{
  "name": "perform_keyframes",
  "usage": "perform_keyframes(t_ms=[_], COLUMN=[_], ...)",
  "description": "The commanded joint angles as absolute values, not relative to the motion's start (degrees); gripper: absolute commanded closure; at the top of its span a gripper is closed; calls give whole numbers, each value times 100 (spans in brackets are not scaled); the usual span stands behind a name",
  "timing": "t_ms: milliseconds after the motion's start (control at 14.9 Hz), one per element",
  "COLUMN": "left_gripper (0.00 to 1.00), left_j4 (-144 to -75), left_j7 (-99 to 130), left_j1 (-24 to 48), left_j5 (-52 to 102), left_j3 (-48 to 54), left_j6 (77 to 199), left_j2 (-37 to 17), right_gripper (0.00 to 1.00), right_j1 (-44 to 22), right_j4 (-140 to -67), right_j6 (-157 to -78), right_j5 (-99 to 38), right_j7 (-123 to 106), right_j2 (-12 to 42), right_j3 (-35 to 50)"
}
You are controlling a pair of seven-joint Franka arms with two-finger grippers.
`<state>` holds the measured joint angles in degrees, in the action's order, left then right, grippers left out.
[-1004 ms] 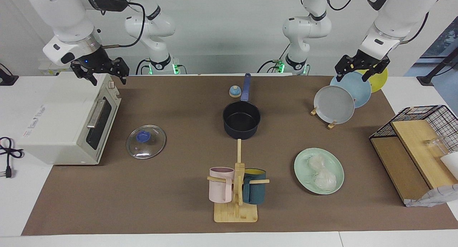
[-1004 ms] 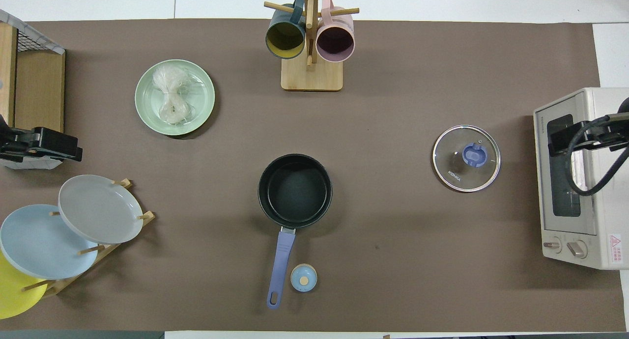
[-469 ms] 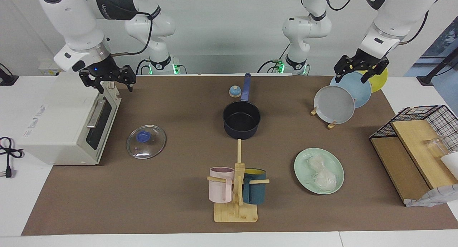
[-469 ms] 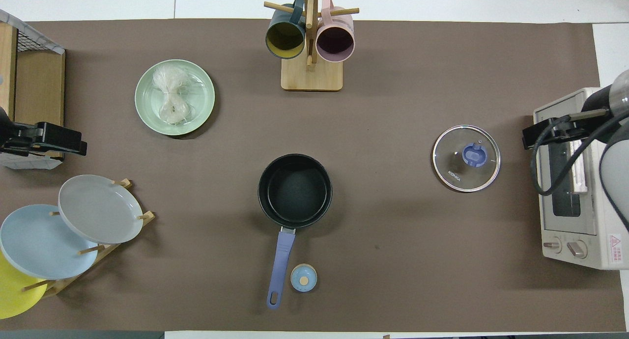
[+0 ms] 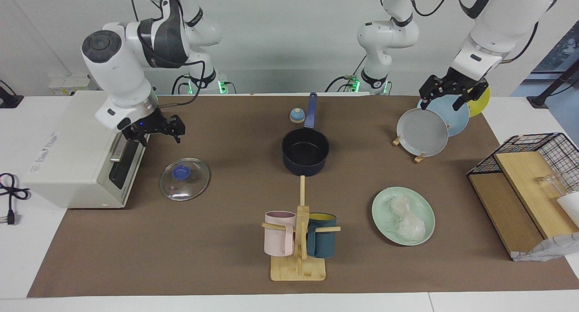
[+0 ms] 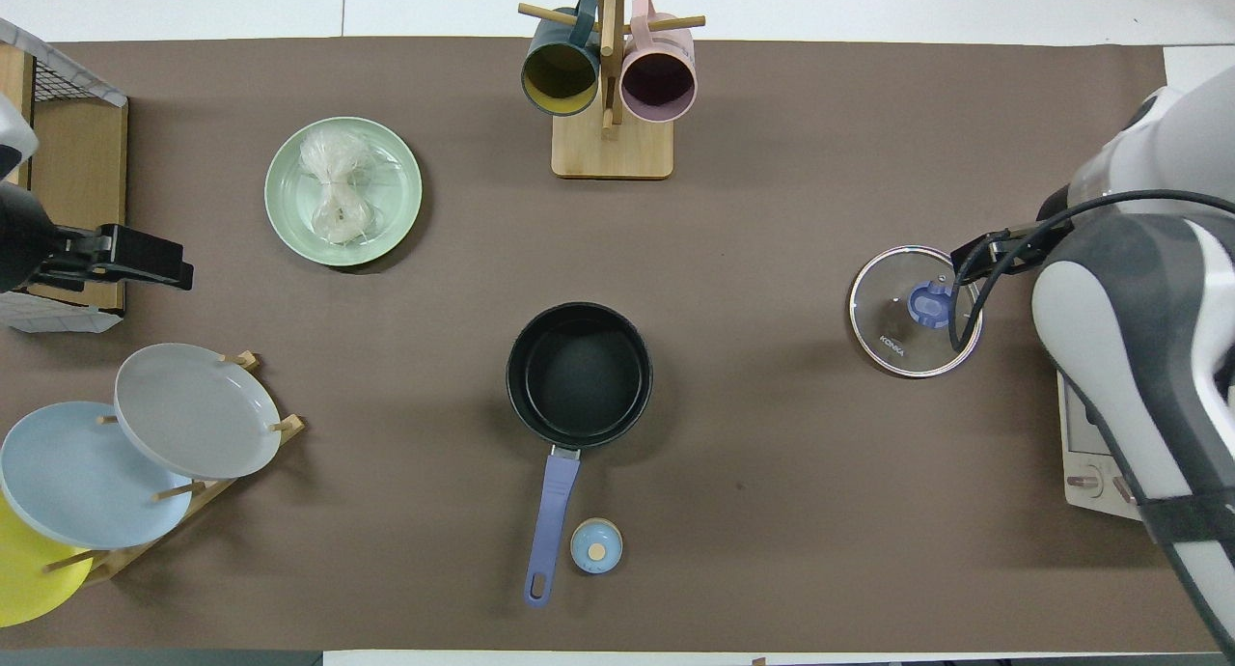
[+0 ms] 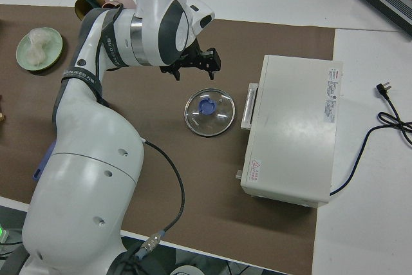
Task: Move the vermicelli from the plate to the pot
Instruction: 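Reach the left gripper to the vermicelli while the right gripper reaches the lid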
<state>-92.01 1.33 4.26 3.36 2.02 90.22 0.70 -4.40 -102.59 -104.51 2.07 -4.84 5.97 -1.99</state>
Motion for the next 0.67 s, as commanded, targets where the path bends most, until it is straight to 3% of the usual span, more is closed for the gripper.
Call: perform_keyframes(t_ms=[0, 201, 603], left_gripper=[0, 0, 0], left_j4=[-9149, -9036, -8648], left_j7=[123, 132, 132], left_j1=[545, 580, 790], left_j5=[422, 440, 405], left_j3=[176, 176, 167], left_j6=[9421, 9825, 11001], left_j2=[-315, -938, -2292], right_gripper=[0, 0, 0], right_j1=[-404, -404, -396], right_j4=[-10879, -11477, -11855], right_j6=[-11274, -12065, -12523], right_j5=[105, 105, 105], right_j7=[-974, -984, -1046], right_j2=[641, 624, 817], right_j3=[-176, -176, -167])
